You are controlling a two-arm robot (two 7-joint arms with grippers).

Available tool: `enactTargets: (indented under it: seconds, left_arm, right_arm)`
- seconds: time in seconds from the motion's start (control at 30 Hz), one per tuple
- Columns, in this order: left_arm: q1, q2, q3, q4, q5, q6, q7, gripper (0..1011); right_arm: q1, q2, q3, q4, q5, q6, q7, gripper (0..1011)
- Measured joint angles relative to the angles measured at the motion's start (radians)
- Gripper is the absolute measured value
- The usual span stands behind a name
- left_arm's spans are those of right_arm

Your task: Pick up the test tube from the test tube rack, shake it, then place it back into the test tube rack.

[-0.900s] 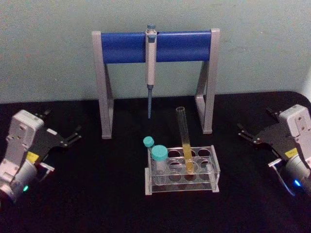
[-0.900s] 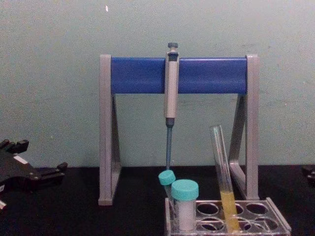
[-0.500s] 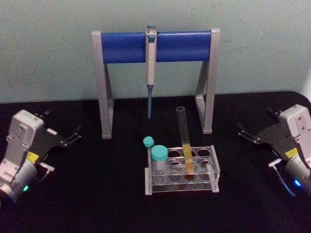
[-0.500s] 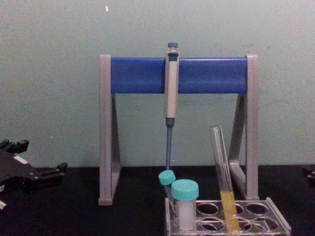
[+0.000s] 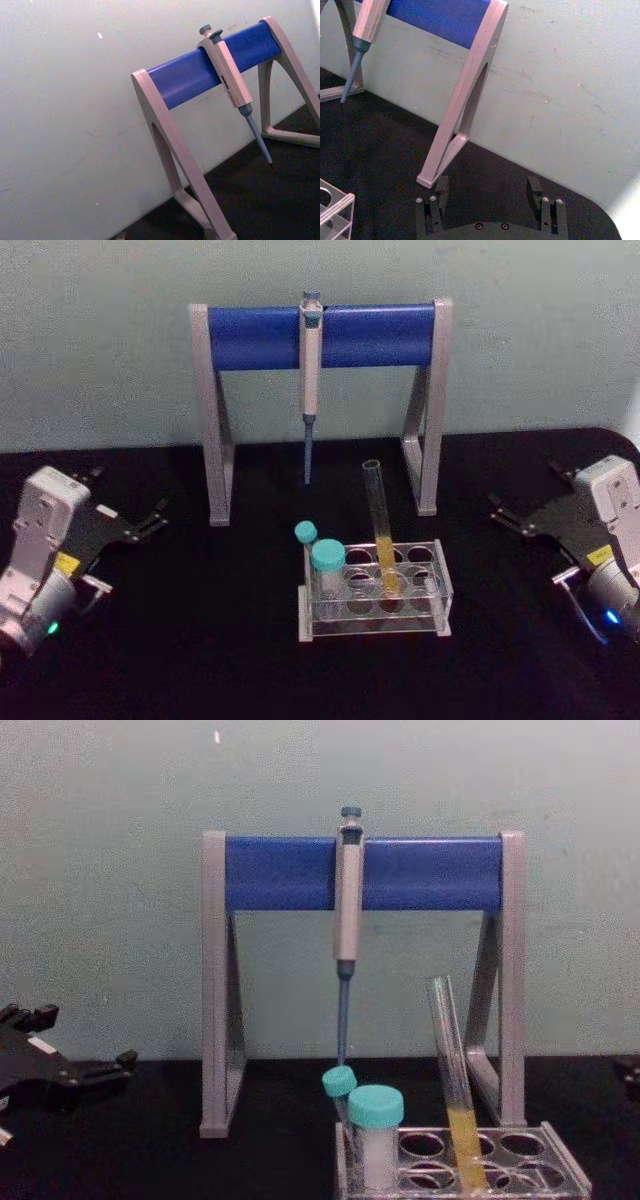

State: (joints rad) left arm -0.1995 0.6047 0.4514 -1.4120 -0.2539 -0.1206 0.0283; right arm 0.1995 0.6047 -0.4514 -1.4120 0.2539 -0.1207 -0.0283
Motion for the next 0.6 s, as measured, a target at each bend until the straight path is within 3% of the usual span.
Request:
enactTargets:
  seconds: [0.6]
  left_arm:
    - [0.0,0.0,0.0,0.0,0.0,0.0,0.0,1001]
  right_arm:
    - [0.0,0.0,0.0,0.0,0.0,0.0,0.0,1000]
